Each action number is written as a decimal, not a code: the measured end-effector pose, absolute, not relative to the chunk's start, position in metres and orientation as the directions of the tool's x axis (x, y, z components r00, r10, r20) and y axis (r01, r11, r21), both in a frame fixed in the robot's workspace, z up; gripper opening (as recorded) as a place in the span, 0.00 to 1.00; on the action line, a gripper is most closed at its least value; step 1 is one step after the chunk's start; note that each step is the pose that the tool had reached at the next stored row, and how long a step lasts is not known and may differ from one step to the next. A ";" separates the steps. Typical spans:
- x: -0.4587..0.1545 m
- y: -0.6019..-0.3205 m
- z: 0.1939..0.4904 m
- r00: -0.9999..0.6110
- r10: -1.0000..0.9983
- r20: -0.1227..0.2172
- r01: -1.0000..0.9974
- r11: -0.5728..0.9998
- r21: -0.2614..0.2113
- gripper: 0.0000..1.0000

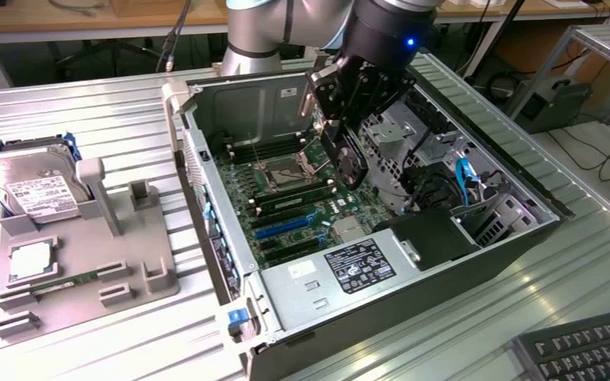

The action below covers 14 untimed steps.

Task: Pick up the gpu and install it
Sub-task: 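Pick up the gpu and move the gpu toward the slot, then insert the gpu into the slot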

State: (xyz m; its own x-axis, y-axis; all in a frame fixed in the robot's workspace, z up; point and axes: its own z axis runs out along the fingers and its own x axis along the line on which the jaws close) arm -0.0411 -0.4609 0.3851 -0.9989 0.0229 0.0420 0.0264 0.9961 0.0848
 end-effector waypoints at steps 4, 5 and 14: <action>-0.041 -0.461 0.385 -0.999 0.023 0.042 0.026 0.996 0.085 0.26; -0.041 -0.461 0.385 -0.999 0.023 0.042 0.026 0.996 0.085 0.26; -0.041 -0.461 0.384 -0.997 -0.072 0.036 -0.069 0.994 0.081 0.26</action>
